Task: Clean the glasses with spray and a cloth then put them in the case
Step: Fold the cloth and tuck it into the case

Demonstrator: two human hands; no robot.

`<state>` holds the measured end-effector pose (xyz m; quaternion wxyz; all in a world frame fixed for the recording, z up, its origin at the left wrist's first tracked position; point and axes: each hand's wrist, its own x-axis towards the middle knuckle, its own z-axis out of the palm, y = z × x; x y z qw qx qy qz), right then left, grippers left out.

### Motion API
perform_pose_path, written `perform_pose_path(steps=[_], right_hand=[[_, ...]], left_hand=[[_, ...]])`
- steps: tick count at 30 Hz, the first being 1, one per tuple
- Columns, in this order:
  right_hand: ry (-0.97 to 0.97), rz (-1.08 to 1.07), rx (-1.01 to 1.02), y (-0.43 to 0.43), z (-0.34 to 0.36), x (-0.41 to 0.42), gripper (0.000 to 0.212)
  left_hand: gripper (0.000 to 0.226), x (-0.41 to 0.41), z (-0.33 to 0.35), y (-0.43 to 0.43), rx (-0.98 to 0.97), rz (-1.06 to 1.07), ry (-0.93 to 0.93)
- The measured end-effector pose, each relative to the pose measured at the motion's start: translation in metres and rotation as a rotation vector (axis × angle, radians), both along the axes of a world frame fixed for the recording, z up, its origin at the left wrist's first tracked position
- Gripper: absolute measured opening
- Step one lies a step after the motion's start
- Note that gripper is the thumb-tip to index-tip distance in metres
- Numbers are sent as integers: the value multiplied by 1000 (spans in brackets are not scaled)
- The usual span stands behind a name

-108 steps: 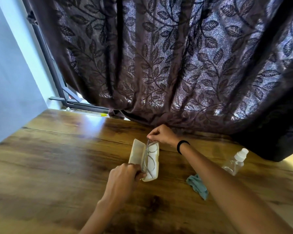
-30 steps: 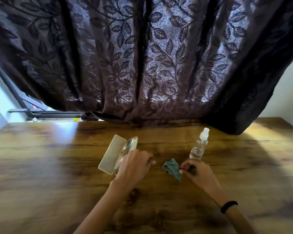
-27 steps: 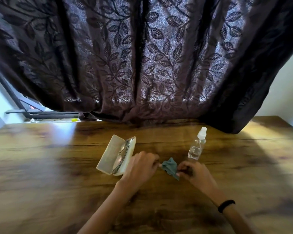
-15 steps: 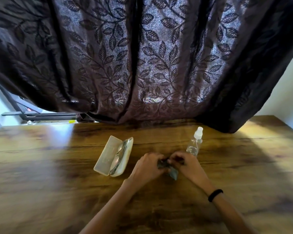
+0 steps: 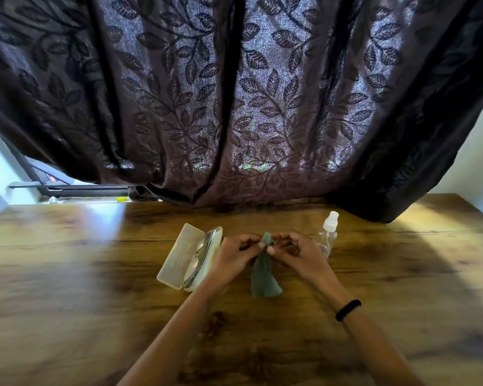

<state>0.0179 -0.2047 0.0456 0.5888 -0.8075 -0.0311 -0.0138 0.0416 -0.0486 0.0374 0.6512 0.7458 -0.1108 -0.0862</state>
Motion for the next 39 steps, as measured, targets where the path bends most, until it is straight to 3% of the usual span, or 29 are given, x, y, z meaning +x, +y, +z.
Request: perform_pose_path(steps=[5, 7, 11, 15, 21, 26, 33, 39], right_hand=[[-11, -26, 34, -3, 6, 3, 13], [-14, -26, 53, -5, 9, 4, 14], [-35, -31, 84, -4, 14, 2, 12], [-25, -42, 113, -3, 14, 1, 12], [45, -13, 194, -3, 19, -1, 14], [139, 30, 62, -3, 14, -1, 16], [136, -52, 245, -3, 17, -1, 8], [90, -90, 250, 0, 20, 3, 11]], left_hand=[[16, -4, 14, 4, -96, 25, 20], [11, -4, 17, 7, -65, 4, 4], [25, -3, 16, 9, 50, -32, -49], [8, -2, 14, 9, 46, 86, -97], [14, -2, 18, 14, -15, 107, -88], [18, 0, 18, 17, 1, 128, -89], [15, 4, 15, 21, -7, 141, -67], [15, 5, 14, 22, 17, 165, -42]])
